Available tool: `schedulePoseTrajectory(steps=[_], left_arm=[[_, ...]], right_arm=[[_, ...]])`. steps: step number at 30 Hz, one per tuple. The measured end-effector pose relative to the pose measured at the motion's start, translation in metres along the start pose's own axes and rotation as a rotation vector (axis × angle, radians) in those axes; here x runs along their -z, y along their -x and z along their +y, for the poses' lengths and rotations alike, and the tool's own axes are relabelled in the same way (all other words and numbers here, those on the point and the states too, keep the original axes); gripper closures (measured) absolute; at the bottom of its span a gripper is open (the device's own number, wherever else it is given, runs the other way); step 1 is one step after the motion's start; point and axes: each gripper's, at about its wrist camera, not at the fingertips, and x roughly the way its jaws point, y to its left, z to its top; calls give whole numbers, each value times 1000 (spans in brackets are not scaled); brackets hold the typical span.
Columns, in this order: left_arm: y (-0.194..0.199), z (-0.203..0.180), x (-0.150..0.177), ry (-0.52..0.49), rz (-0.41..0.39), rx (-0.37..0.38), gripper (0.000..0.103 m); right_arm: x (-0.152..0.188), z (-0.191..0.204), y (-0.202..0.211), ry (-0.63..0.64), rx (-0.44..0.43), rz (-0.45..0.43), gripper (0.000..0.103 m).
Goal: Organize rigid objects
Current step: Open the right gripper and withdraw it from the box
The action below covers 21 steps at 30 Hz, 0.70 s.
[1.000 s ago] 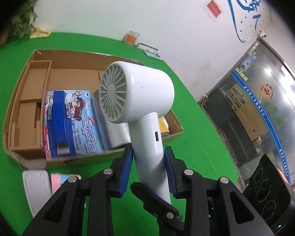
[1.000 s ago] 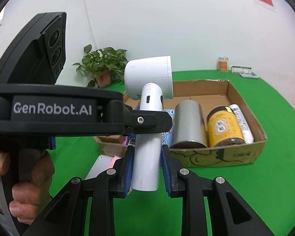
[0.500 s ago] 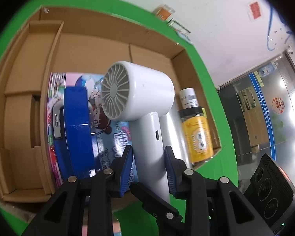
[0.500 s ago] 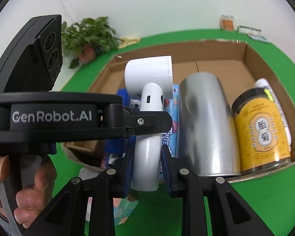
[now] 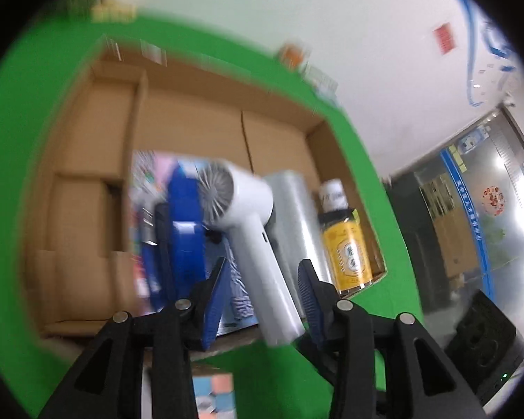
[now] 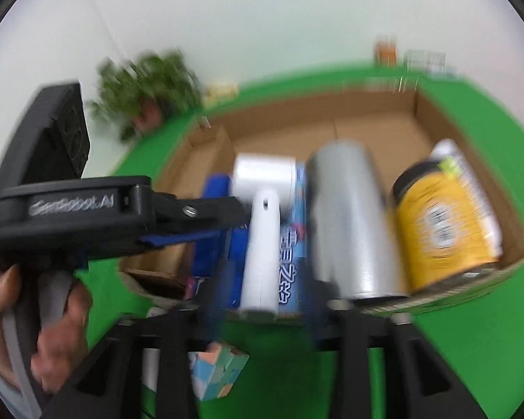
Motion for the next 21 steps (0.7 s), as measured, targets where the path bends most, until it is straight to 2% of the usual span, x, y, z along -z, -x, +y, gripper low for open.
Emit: schedulePoseTrajectory(steps=[1, 2, 3, 4, 6, 7, 10, 13, 14, 15, 18, 19, 21], left_arm=[[14, -4, 6, -25, -52, -18, 46], [29, -7, 17, -53, -119, -47, 35], [45, -11, 30, -79, -199, -97, 15], [61, -16, 46, -108, -295, -170, 13], [72, -21, 66, -163, -366, -239, 13], [75, -21, 73, -172, -367, -255, 13], [76, -13, 87, -132, -340, -259, 13], [78, -6, 101, -99, -323, -254, 13], [78, -4, 105, -96, -320, -257, 13], [79, -2, 108, -95, -317, -262, 13], [81, 3, 115, -75, -313, -271, 13], [81, 7, 116, -66, -312, -268, 13], [81, 8, 117, -55, -310, -267, 13]], right_arm=[[13, 2, 14, 35, -3, -43, 18], [25, 5, 22, 68, 0, -59, 15], [32, 7, 27, 89, 9, -60, 15], [41, 8, 29, 105, 20, -59, 15], [51, 11, 29, 136, 37, -64, 15], [53, 12, 29, 147, 41, -62, 15], [43, 9, 26, 129, 0, -66, 26], [23, 9, 3, 136, 14, -20, 55], [15, 8, -10, 132, 24, 13, 72], [12, 4, -12, 130, 9, 25, 79], [-2, 9, -31, 146, 31, 51, 90], [-3, 9, -37, 137, 30, 71, 100], [-4, 7, -52, 108, 39, 109, 101]])
